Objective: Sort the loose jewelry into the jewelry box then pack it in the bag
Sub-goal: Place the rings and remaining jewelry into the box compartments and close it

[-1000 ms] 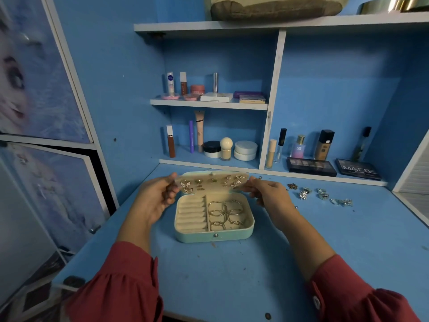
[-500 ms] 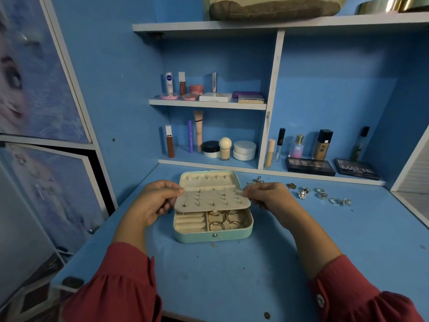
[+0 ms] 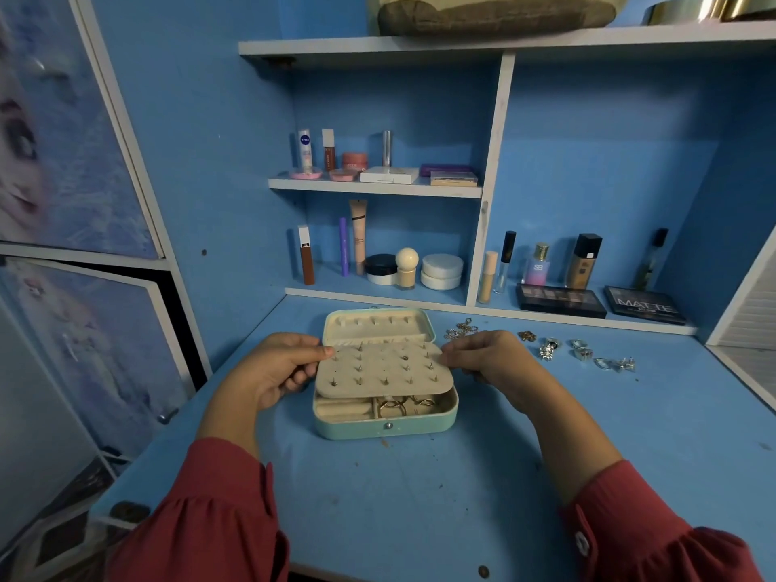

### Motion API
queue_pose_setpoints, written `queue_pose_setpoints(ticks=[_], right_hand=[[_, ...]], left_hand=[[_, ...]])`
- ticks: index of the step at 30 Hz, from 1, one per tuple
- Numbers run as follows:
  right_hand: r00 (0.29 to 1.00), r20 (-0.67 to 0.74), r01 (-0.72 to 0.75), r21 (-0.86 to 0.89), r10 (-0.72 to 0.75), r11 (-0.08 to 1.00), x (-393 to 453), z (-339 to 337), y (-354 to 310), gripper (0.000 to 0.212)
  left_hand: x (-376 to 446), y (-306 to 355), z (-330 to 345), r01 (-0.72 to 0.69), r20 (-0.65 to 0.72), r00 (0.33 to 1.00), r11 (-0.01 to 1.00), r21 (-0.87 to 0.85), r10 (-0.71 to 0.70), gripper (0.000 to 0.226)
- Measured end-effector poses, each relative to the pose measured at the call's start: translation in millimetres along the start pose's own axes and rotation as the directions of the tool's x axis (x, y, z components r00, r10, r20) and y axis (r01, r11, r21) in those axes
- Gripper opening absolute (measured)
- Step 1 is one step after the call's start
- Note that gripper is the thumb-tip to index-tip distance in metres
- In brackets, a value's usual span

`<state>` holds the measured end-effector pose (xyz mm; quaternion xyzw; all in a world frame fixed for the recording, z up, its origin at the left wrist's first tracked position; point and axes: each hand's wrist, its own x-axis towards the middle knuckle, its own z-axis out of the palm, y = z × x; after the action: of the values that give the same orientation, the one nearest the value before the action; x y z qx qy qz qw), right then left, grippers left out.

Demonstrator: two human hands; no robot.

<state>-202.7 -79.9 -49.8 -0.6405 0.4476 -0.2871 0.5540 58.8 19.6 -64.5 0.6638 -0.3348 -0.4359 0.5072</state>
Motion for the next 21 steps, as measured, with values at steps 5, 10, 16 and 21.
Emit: queue_pose_setpoints(ticks=[5, 10, 16, 21], right_hand=[[1.0, -0.016, -0.001, 0.093, 0.002, 0.996, 1.2, 0.8, 2.2, 0.004], [1.0, -0.023, -0.005, 0.161, 0.009, 0.987, 2.0, 2.8, 4.2, 0.007], [1.0, -0.021, -0.02, 0.119, 0.023, 0.993, 2.8, 2.7, 5.1, 0.006], [1.0, -0.009, -0.021, 0.075, 0.022, 0.997, 1.7, 2.4, 4.0, 0.009]], left_hand=[[-1.6, 0.3, 1.0, -0.035, -0.014, 0.999, 0.999, -0.019, 0.035, 0.014], [-1.7, 0.0, 1.7, -0.044, -0.027, 0.999, 0.998, -0.049, 0.043, 0.017], [0.8, -0.9, 0.0, -0.008, -0.007, 1.0, 1.0, -0.014, 0.008, 0.027], [1.1, -0.5, -1.2, 0.0, 0.006, 1.0, 1.0, -0.01, 0.0, 0.033]])
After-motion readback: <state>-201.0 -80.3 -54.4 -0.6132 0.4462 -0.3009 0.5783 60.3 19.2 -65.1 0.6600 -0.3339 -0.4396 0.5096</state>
